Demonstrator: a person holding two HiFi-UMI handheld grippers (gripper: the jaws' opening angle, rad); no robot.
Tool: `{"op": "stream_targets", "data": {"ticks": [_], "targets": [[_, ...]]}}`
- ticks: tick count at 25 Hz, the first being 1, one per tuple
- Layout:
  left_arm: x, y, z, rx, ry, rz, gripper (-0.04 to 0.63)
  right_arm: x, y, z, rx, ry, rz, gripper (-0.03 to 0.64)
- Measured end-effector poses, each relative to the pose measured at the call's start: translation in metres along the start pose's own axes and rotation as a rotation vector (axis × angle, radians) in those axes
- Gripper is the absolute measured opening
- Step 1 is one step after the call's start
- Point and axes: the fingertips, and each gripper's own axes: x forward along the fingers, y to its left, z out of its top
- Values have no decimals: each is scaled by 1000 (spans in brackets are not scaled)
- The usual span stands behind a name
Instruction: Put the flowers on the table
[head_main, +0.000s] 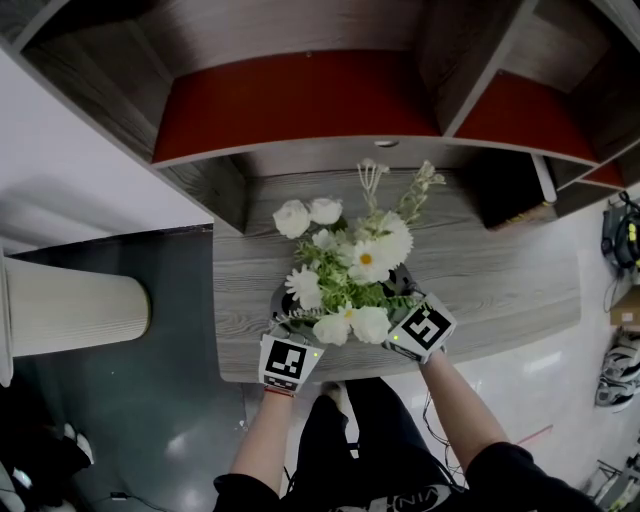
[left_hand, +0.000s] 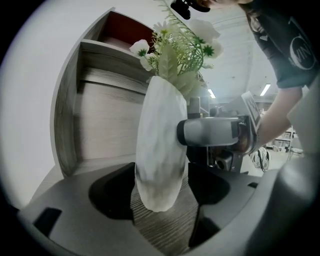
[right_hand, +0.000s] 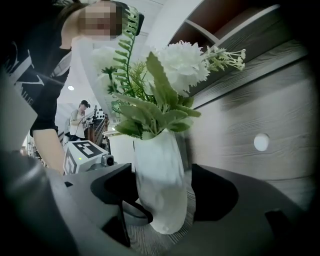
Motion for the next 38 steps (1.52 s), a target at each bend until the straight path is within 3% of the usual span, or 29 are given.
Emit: {"op": "stream_targets", "data": {"ticks": [38], "targets": [[-32, -16, 5, 12, 3, 2, 330, -41, 13, -4, 3, 7, -99, 387]]}}
